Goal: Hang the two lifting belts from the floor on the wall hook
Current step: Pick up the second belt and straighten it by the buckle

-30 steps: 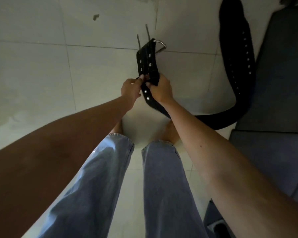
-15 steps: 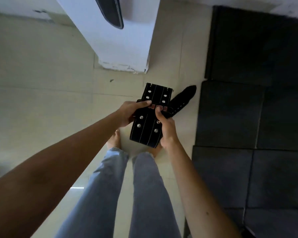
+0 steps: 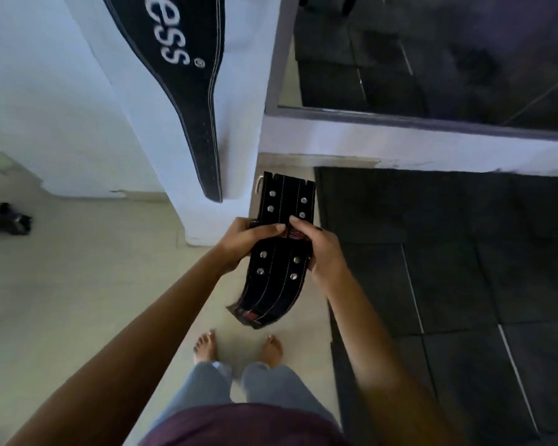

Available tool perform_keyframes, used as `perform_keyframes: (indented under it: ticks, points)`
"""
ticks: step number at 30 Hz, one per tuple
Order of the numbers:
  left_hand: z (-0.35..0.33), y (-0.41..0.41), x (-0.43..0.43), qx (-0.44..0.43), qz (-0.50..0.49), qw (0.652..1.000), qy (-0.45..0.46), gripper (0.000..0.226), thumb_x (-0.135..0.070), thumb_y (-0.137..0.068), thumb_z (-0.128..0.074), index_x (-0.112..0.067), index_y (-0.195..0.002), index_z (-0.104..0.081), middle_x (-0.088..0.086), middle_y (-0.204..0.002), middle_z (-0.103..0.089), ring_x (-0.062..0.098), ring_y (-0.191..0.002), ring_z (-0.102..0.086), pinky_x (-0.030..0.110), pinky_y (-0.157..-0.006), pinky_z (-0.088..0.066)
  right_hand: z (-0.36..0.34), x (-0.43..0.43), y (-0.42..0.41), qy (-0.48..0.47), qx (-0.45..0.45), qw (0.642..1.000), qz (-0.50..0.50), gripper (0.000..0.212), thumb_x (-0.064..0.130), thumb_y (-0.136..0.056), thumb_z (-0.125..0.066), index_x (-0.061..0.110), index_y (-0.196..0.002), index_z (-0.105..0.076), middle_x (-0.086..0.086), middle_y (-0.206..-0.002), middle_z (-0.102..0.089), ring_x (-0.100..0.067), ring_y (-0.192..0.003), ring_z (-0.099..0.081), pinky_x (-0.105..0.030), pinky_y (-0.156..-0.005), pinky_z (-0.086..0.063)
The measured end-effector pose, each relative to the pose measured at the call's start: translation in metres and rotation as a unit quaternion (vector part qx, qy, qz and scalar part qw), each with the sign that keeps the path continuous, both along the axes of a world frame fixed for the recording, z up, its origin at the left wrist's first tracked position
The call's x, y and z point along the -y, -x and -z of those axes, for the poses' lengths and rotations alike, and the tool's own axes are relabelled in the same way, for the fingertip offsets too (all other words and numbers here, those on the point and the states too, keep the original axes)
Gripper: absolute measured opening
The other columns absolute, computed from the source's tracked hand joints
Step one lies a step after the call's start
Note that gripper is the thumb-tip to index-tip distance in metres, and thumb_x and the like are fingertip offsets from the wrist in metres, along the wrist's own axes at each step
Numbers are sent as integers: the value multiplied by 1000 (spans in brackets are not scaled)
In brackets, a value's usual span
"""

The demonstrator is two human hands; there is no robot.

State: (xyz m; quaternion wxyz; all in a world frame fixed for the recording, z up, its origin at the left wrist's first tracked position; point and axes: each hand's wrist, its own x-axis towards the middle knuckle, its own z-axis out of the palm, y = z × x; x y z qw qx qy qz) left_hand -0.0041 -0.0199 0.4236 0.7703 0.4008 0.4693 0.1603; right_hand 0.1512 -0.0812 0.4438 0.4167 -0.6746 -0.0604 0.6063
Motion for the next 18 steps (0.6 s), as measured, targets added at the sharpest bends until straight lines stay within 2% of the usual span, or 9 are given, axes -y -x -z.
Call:
perform_keyframes:
  ticks: [2,5,8,11,16,18]
  points:
    - [-37,0,-7,14,5,999,-37,35,-21,-79,-75,2,-104,-68,20,-98,-74,34,-89,-72,42,-83,-57,-40,-21,-11,-26,48,999,-3,42,31,-73,-82,4,-104,-75,-13,-100,-77,-31,-90,-75,-41,-83,-60]
    - [-84,2,-15,30,8,995,-90,29,-16,-81,-71,5,-101,-68,16,-92,-74,28,-83,-73,32,-72,-57,-97,-55,-23,-79,74,994,6,45,32,-68,-85,7,-104,-76,-16,-103,-77,-34,-94,-74,-50,-88,-59]
    - [-114,3,-13,46,-2,990,-134,25,-15,-82,-71,4,-98,-70,15,-90,-75,28,-82,-73,29,-69,-56,-133,-67,-27,-117,67,991,3,50,36,-68,-85,8,-108,-74,-13,-105,-77,-30,-98,-74,-44,-89,-58]
    - [-132,2,-2,57,-33,986,-150,22,-16,-83,-70,3,-95,-70,14,-86,-75,27,-78,-73,28,-66,-56,-147,-51,-24,-150,55,987,-17,44,29,-76,-81,6,-112,-72,-17,-110,-75,-31,-99,-73,-40,-83,-59]
    - [-154,6,-1,59,-90,976,-189,26,-17,-84,-70,9,-89,-69,17,-80,-73,25,-70,-72,26,-62,-55,-137,-1,4,-192,32,977,-90,38,24,-79,-79,9,-113,-72,-15,-112,-75,-32,-105,-71,-51,-96,-54]
    - [-162,4,-4,65,-102,975,-187,18,-15,-83,-70,3,-82,-71,14,-77,-74,24,-70,-72,26,-62,-56,-123,19,18,-212,22,971,-106,37,16,-78,-79,11,-114,-71,-13,-113,-75,-30,-107,-71,-50,-97,-54]
